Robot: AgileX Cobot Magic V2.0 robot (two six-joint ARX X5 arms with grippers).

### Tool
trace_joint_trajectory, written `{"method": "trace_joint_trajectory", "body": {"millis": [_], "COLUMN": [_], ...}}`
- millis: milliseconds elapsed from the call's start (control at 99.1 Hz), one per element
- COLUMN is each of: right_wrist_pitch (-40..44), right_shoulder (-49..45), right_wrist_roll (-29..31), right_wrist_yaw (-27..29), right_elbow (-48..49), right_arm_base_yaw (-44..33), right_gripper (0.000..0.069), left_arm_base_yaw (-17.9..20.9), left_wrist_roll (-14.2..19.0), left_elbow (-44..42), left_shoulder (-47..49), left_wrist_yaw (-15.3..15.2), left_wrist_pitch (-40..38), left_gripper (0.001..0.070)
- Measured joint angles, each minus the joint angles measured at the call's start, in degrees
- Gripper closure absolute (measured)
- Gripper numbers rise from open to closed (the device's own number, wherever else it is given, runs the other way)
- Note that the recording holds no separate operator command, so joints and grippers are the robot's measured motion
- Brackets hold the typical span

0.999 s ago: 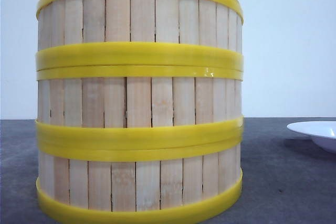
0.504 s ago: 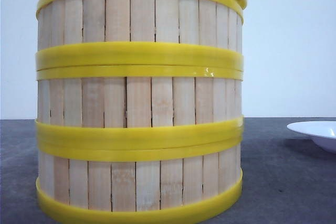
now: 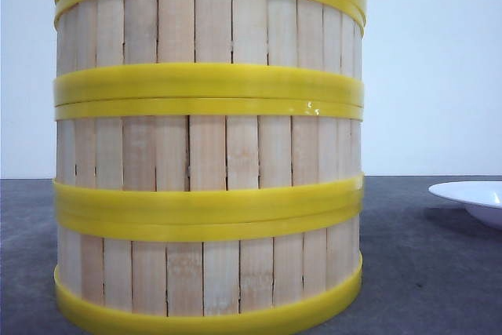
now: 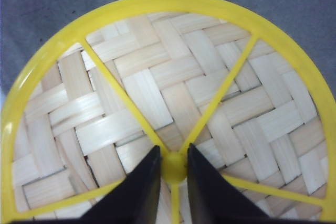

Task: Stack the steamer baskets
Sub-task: 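Carry the lid over the stack and lower it on top, then open the right gripper and withdraw it from the lid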

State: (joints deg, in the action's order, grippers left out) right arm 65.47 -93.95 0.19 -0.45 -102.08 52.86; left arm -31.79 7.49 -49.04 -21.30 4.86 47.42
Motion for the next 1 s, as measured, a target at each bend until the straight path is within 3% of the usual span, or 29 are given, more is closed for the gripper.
{"method": "trace_joint_trajectory", "body": {"millis": [847, 928, 999], "right_wrist_pitch": [-1.0, -1.1, -1.8], "right_shoulder": [0.0, 0.0, 0.0], "right_wrist_roll": [-0.4, -0.4, -0.4], "right_wrist_yaw": [-0.1, 0.0, 0.2], "right_elbow": [0.0, 0.0, 0.0], "right_arm_base_yaw": [0.1, 0.1, 0.1], "right_gripper": [0.0631, 0.0592, 0.0493], "left_arm_base_yaw": [0.0, 0.0, 0.0], "left_wrist_roll": [0.1, 0.1, 0.1], "left_elbow": [0.0, 0.0, 0.0], "left_shoulder": [0.0, 0.0, 0.0], "left_wrist_yaw": [0.0, 0.0, 0.0], "left_wrist_pitch": [0.0, 0.0, 0.0], "left_gripper": [0.0481, 0.0481, 0.0481]}}
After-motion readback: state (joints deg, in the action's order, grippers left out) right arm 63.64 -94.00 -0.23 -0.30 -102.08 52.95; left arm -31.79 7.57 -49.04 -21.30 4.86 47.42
